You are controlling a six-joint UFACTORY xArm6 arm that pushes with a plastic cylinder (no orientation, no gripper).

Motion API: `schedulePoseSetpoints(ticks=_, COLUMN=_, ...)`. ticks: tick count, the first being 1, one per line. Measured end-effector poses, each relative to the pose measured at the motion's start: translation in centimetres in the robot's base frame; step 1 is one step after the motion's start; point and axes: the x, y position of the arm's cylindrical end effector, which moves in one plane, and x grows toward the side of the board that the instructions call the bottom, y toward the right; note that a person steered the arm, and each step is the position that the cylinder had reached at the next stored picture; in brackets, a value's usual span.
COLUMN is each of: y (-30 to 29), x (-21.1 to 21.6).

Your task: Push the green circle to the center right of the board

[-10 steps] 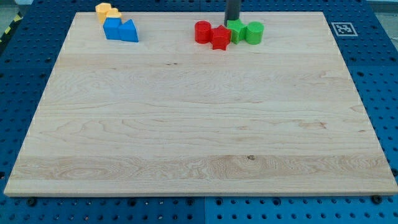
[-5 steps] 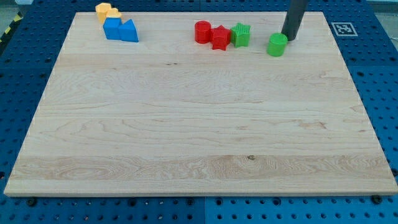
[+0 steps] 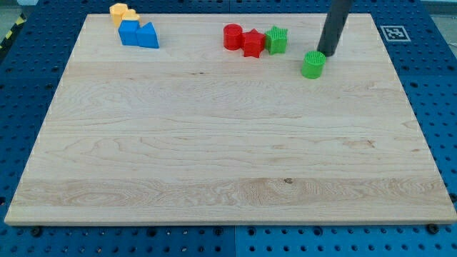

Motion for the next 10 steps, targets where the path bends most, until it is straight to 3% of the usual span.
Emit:
schedulePoseSetpoints(ticks=2, y=-6.0, x=1.5)
schedulePoseSetpoints(ticks=10, y=1.9, x=9.2)
